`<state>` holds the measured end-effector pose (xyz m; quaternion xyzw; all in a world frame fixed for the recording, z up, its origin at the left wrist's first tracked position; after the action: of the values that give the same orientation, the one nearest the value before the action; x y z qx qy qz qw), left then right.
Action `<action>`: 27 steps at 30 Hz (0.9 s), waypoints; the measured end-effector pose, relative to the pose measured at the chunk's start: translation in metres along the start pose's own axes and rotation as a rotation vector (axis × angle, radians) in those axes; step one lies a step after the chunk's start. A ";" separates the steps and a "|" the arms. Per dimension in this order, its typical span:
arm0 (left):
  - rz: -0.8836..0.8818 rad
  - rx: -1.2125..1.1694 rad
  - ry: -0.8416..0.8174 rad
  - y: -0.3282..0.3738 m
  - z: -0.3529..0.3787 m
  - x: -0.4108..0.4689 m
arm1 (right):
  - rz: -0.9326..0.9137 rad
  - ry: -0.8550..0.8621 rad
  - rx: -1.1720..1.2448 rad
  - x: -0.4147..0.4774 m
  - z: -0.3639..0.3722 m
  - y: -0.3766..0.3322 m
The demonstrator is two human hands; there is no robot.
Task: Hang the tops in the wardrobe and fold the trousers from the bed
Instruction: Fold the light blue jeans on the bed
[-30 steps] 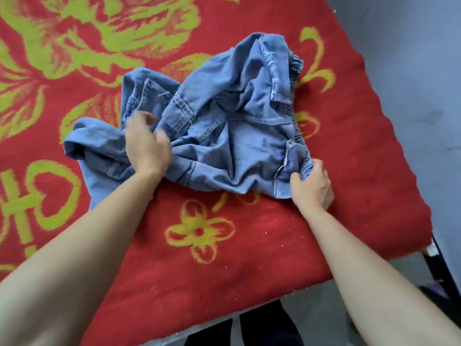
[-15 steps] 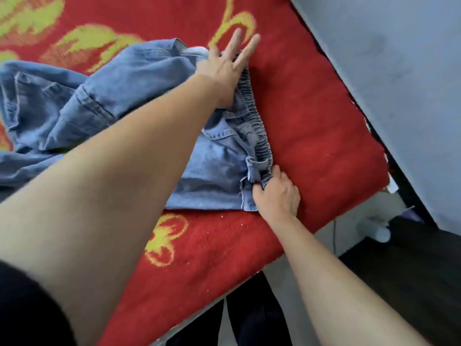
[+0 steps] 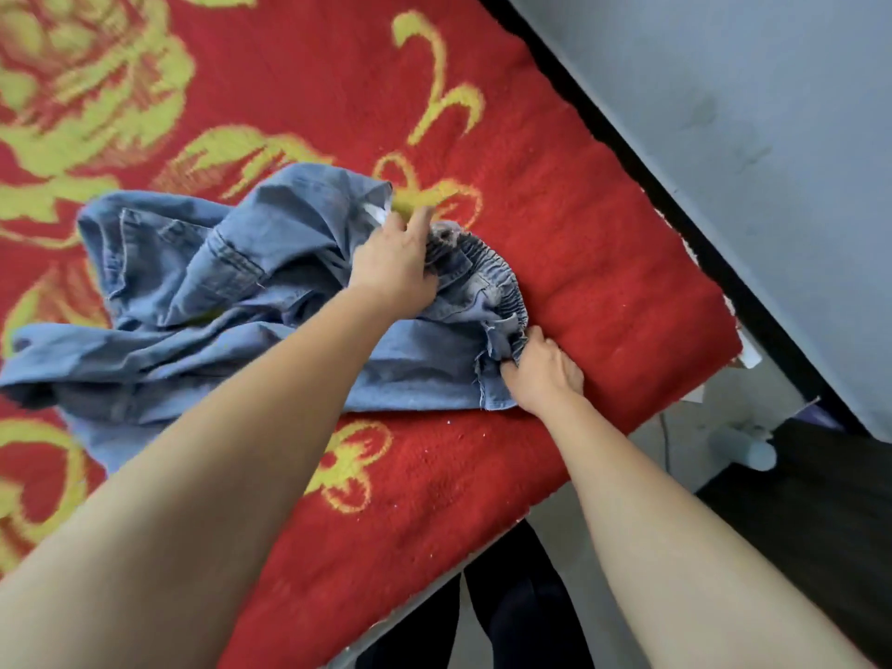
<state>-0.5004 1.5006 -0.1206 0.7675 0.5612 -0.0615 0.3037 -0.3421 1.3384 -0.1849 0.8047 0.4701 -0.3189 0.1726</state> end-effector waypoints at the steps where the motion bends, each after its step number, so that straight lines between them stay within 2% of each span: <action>1: -0.011 -0.014 0.006 -0.006 -0.002 -0.018 | 0.018 -0.048 0.003 -0.002 -0.006 0.000; 4: -0.066 -0.006 0.000 -0.028 -0.012 -0.074 | 0.033 -0.084 -0.052 -0.017 -0.032 -0.005; 7: -0.172 0.000 -0.044 -0.055 -0.035 -0.131 | -0.050 -0.105 -0.212 -0.047 -0.061 -0.021; 9: -0.235 0.004 -0.015 -0.074 -0.062 -0.168 | -0.096 -0.145 -0.327 -0.071 -0.088 -0.040; 11: -0.289 0.011 0.059 -0.091 -0.100 -0.203 | -0.148 -0.116 -0.382 -0.095 -0.124 -0.065; 13: -0.326 0.072 0.149 -0.105 -0.149 -0.237 | -0.216 -0.027 -0.377 -0.123 -0.168 -0.096; 16: -0.362 0.303 0.303 -0.114 -0.233 -0.289 | -0.331 0.171 -0.330 -0.178 -0.243 -0.150; 18: -0.392 0.353 0.436 -0.113 -0.288 -0.325 | -0.405 0.309 -0.287 -0.225 -0.292 -0.183; 22: -0.460 0.291 0.682 -0.101 -0.387 -0.397 | -0.533 0.551 -0.261 -0.325 -0.377 -0.224; 27: -0.416 0.120 0.993 -0.083 -0.479 -0.489 | -0.713 0.865 -0.275 -0.441 -0.465 -0.249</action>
<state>-0.8701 1.3695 0.4460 0.5930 0.7729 0.2175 -0.0610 -0.5508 1.4458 0.4607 0.6238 0.7773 0.0648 -0.0503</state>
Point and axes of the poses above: each hand's wrist, its own x-axis towards the middle knuckle, its own z-axis out of the palm, y = z × x, the point moved 2 cm from there along x, towards the middle knuckle, and after that the axes turned 10 degrees about -x, right-handed, at the moved point
